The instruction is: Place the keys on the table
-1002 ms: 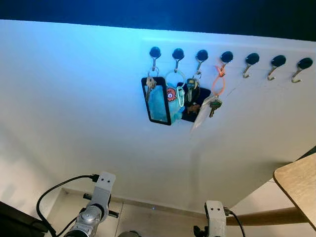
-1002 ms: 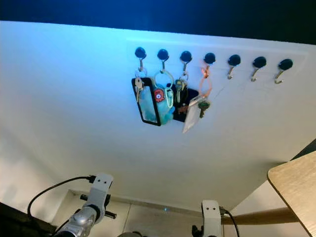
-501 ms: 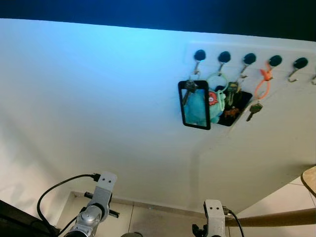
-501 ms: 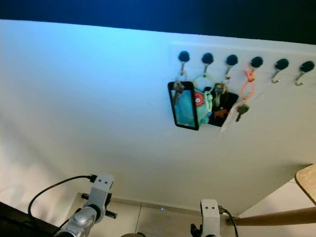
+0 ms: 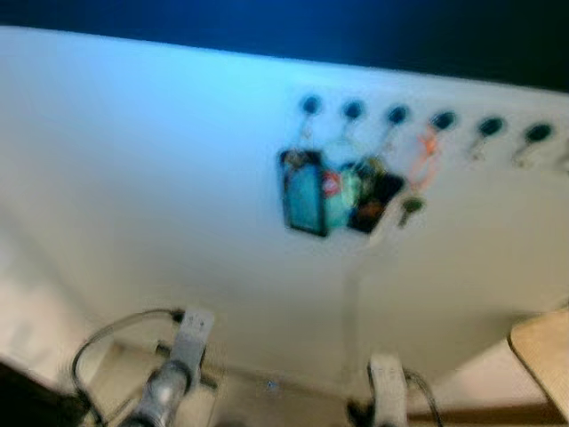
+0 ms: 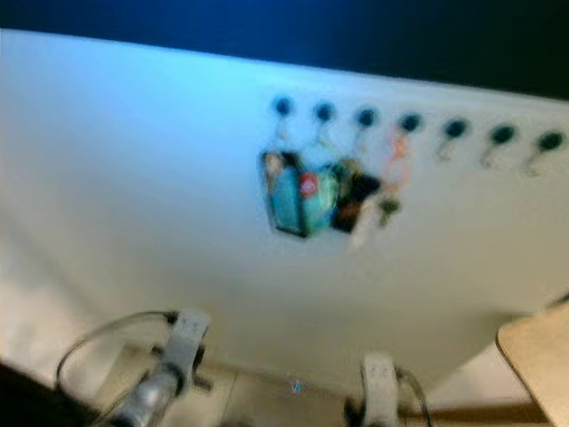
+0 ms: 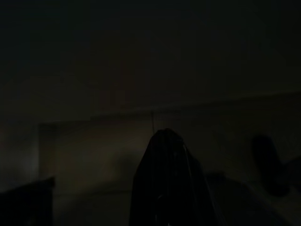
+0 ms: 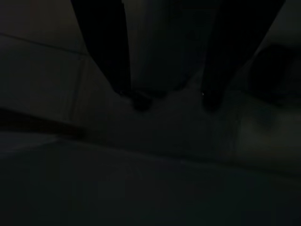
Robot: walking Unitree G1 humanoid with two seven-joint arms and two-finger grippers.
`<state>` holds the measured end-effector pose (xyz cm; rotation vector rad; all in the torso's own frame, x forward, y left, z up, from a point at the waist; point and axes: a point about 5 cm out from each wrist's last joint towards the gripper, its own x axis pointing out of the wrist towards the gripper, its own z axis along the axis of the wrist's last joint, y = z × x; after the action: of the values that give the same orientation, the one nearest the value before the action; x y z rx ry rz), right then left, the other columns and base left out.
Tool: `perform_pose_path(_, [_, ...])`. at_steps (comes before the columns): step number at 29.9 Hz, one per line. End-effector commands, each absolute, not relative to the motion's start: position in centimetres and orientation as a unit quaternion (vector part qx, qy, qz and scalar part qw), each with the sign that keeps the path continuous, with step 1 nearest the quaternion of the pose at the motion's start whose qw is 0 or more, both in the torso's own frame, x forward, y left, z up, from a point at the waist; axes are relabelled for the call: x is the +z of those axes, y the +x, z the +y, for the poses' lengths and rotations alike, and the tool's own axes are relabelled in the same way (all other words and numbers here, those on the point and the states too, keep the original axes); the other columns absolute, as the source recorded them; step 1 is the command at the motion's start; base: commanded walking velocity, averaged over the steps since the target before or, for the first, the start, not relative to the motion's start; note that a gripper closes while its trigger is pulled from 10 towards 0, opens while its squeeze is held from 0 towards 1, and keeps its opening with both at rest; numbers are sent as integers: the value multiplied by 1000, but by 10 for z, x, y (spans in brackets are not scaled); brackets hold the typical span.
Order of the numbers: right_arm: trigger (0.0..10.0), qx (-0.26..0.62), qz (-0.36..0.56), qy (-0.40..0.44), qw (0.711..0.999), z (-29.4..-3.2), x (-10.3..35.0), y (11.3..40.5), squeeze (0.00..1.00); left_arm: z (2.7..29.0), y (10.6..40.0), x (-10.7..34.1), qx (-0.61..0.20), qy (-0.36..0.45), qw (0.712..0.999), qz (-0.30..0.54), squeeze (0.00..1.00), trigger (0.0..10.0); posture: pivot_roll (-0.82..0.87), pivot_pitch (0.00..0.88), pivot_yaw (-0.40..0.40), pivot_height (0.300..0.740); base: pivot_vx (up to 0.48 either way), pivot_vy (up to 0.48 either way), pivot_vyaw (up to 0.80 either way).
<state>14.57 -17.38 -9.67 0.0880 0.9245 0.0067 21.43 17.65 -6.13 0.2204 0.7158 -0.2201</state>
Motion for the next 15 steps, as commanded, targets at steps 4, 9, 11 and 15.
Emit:
perform_pose_path(4, [10000,-10,450,55,891,-173,-98,142,0,181,215,-61,-99,114,923,355,0,10000,48,28,-5,740,0,0,0])
perform_pose_path(9, [10000,-47,439,68,895,-180,-97,141,0,181,214,-62,-92,110,922,361,0,10000,48,33,-2,740,0,0,0])
perform_pose_path(11, [10000,-98,407,62,906,-195,-93,144,0,182,214,-63,-87,103,922,363,0,10000,49,40,7,740,0,0,0])
perform_pose_path(15, [10000,-124,384,60,913,-204,-89,147,0,183,213,-63,-84,96,921,368,0,10000,39,41,21,740,0,0,0])
